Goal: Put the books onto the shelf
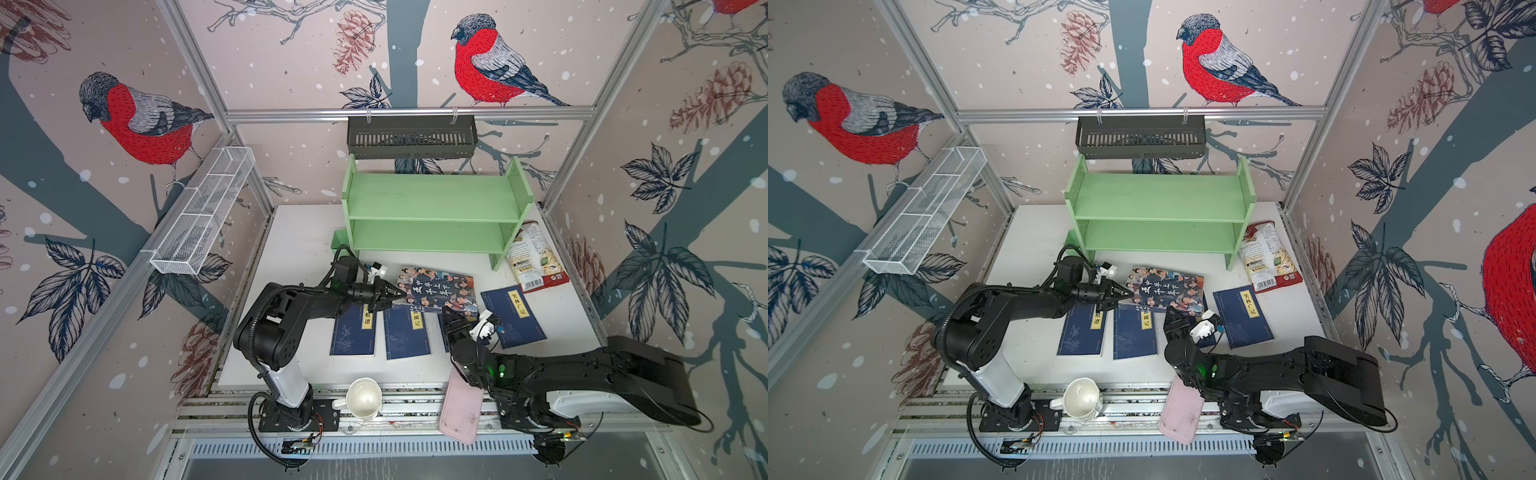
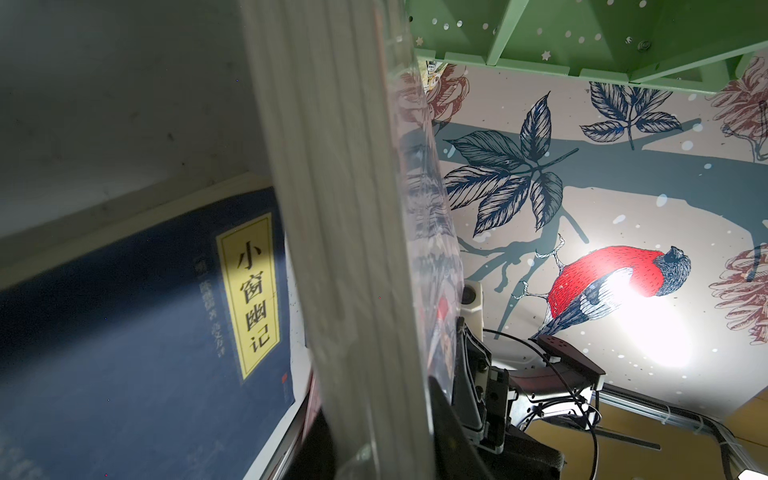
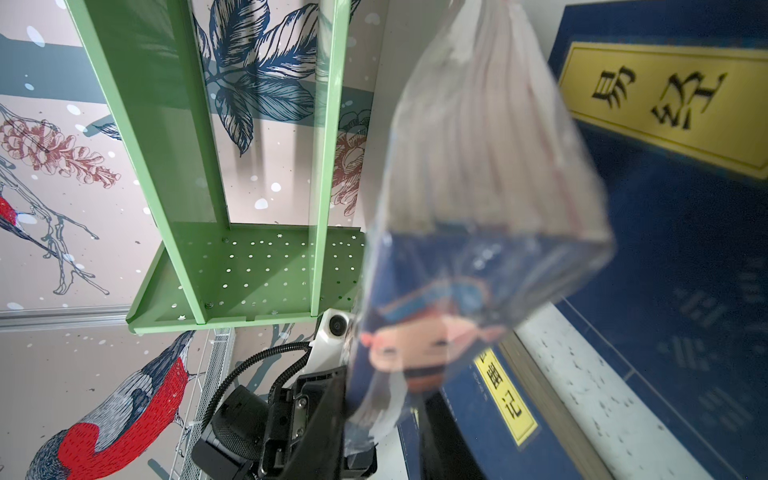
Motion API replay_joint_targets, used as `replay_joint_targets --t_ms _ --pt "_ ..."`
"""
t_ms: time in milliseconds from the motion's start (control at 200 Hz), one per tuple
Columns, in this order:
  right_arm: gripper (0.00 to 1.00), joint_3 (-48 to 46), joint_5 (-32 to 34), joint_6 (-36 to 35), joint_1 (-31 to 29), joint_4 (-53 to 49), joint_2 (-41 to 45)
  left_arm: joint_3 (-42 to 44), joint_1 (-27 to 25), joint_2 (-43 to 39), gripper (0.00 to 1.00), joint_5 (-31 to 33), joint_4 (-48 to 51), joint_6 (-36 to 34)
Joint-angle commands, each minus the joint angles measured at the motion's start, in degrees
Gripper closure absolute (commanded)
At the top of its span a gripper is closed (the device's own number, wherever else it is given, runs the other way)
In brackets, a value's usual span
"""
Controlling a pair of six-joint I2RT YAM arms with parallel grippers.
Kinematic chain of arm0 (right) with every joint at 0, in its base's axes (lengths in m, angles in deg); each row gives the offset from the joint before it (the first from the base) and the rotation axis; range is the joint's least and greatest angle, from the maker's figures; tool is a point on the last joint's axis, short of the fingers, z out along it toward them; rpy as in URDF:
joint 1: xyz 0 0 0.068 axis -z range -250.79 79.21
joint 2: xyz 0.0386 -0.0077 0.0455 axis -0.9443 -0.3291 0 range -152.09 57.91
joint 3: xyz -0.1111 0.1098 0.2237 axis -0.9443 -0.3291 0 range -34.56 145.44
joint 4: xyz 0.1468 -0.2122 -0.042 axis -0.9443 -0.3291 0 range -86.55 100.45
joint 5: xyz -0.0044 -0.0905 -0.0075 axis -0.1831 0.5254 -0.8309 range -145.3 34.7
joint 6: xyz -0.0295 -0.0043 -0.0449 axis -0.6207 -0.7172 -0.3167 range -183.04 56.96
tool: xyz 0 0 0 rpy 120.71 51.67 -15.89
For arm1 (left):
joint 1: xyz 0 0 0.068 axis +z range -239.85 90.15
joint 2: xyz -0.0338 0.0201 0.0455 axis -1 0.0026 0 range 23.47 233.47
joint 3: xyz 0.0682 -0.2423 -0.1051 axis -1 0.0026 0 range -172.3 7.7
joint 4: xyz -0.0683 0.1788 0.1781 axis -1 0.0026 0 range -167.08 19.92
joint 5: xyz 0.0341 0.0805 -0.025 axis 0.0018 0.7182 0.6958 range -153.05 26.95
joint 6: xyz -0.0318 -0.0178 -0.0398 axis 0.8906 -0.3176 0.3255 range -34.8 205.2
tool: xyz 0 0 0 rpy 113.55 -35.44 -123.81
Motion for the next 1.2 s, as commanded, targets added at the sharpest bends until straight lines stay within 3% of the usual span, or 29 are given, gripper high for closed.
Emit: replay_joint_targets --t_ms 0,105,315,585,881,1196 --pt "0.86 0.27 -3.19 -1.5 -0.61 1.02 -0.32 0.16 -0.32 -0.62 0.94 -5.82 -3.82 -1.89" --pt "0.73 0.21 -3.0 -0.86 -0.64 0.72 -0.76 0.57 -0.32 -1.33 1.0 -5.77 -4.46 -1.3" --pt "0.57 0.29 -2.31 0.33 -0.47 0.7 -2.48 2.43 -0.33 -3.37 1.0 -6.41 -10.28 2.64" --pt "0.46 0.29 -0.77 1.57 -0.2 1.01 -3.33 4.18 -0.32 -4.74 1.0 -7.73 -17.05 6.38" --pt "0.43 0.12 1.19 1.76 0.23 1.48 -2.33 5.91 -0.32 -5.91 1.0 -8.88 -22.1 8.45" --pt "0.44 -0.32 1.81 -1.12 1.19 5.51 -1.48 6.0 -0.41 -8.57 1.0 -8.61 -16.27 2.11"
